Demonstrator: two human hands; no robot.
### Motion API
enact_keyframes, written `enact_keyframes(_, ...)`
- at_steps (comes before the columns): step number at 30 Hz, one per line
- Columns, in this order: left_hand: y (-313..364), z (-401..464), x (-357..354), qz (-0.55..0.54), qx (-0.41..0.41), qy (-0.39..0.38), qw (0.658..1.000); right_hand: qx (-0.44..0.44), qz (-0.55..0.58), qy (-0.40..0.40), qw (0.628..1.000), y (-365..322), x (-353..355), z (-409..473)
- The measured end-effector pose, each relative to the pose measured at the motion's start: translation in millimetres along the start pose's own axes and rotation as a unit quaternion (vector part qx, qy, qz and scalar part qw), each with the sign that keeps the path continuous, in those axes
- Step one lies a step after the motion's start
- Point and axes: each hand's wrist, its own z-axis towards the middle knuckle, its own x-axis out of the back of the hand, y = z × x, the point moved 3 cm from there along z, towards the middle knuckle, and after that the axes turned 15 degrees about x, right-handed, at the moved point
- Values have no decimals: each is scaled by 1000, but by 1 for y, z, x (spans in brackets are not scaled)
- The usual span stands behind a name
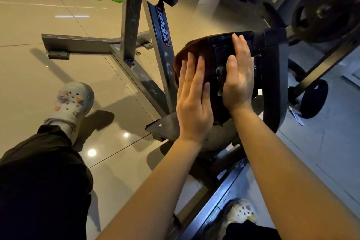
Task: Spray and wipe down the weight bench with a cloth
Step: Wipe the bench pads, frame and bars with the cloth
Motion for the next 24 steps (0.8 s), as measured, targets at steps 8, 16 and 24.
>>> enact_keyframes(8,-38,-71,2,-5,129,-15,992,8,13,10,1000,3,-1,-1)
enact_keyframes(16,8,-53,14,2,86,38,996,15,10,-9,1000,3,-1,-2)
enact_keyframes(24,-7,-28,1,25,95,23,995,3,2,-9,1000,1,-1,-1)
